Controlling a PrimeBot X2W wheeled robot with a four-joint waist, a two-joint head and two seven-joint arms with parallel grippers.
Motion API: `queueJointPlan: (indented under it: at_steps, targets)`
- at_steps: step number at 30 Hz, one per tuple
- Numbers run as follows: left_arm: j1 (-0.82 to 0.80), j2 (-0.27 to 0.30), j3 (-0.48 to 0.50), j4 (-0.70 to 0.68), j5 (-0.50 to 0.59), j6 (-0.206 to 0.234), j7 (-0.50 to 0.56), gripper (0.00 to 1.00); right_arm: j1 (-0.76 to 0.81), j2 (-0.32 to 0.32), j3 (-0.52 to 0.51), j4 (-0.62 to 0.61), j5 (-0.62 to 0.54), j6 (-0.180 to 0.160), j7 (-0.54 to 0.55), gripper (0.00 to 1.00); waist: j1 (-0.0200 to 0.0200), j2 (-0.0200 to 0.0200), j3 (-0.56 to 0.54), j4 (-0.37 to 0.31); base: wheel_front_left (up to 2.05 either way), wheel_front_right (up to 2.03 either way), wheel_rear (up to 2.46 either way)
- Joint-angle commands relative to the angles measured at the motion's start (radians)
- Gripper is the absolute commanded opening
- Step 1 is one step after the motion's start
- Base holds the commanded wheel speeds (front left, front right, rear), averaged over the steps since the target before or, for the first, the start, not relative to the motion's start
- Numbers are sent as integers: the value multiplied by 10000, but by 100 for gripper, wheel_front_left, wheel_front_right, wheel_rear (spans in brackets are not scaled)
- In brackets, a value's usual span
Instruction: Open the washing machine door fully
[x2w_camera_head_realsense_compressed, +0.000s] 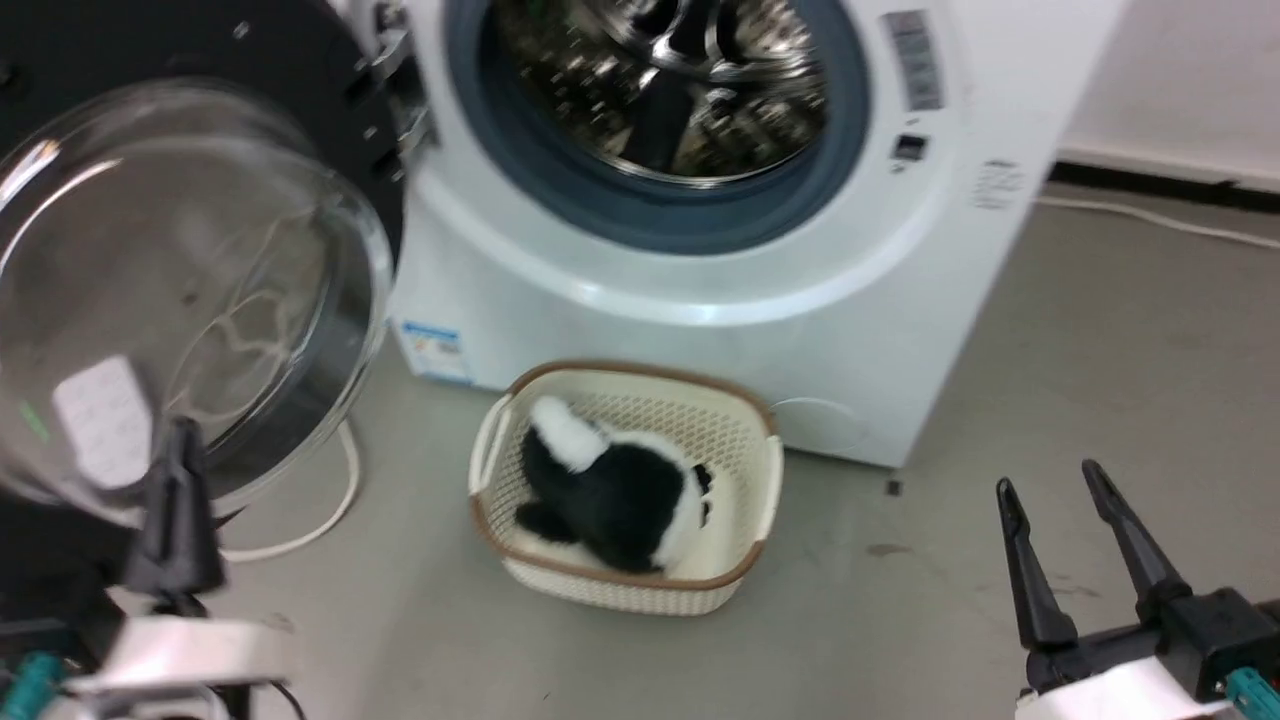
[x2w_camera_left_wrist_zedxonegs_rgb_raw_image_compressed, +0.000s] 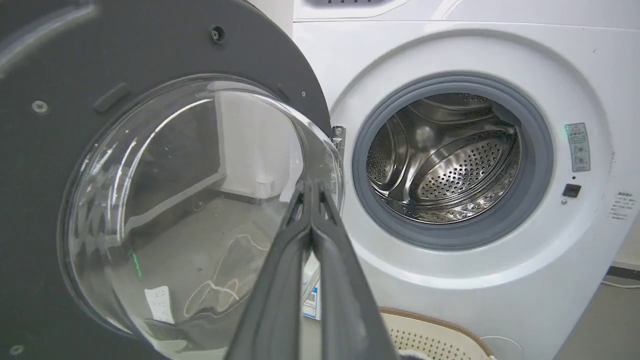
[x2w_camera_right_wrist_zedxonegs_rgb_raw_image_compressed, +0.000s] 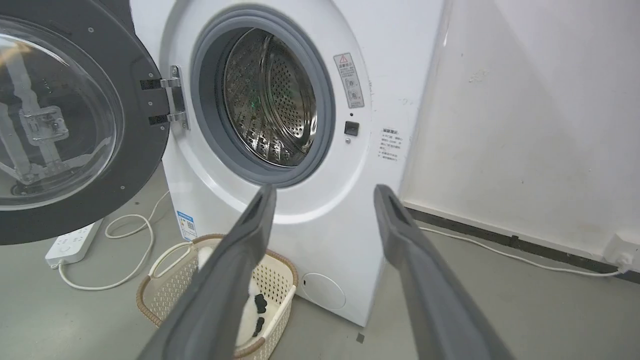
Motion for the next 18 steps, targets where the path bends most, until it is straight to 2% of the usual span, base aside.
queueJointPlan:
  at_steps: [1,2,3,4,8,9,18]
  targets:
    - [363,-265,-163,-235,128,80,-42,0,171,16,2,-49,111,-9,-44,100,2,0,-459,-549,0,0,0]
    - [363,-265,-163,-235,128,80,-42,0,171,16,2,-49,111,-9,-44,100,2,0,-459,-549,0,0,0]
    - [511,-396,-269,-323,202,121,-42,15,228,16,-1,-57,118,-9,-44,100,2,0,-521,-648,0,0,0]
    - [773,-634,-441,-439,311,179,-42,100,322,16,9,-75,150,-9,-44,100,2,0,-640,-873,0,0,0]
    - [1162,-770,-847,-522,822,217,-42,100,433,16,25,-79,205,-9,-44,100,2,0,-778,-1207,0,0,0]
    - [1374,-1007,-981,-561,970,324,-42,100,512,16,-19,-68,262,-9,-44,100,2,0,-843,-1370,0,0,0]
    - [1632,-1475,-1604,-320,1464,471,-43,100,758,16,-156,-10,331,-9,-45,100,2,0,-879,-1699,0,0,0]
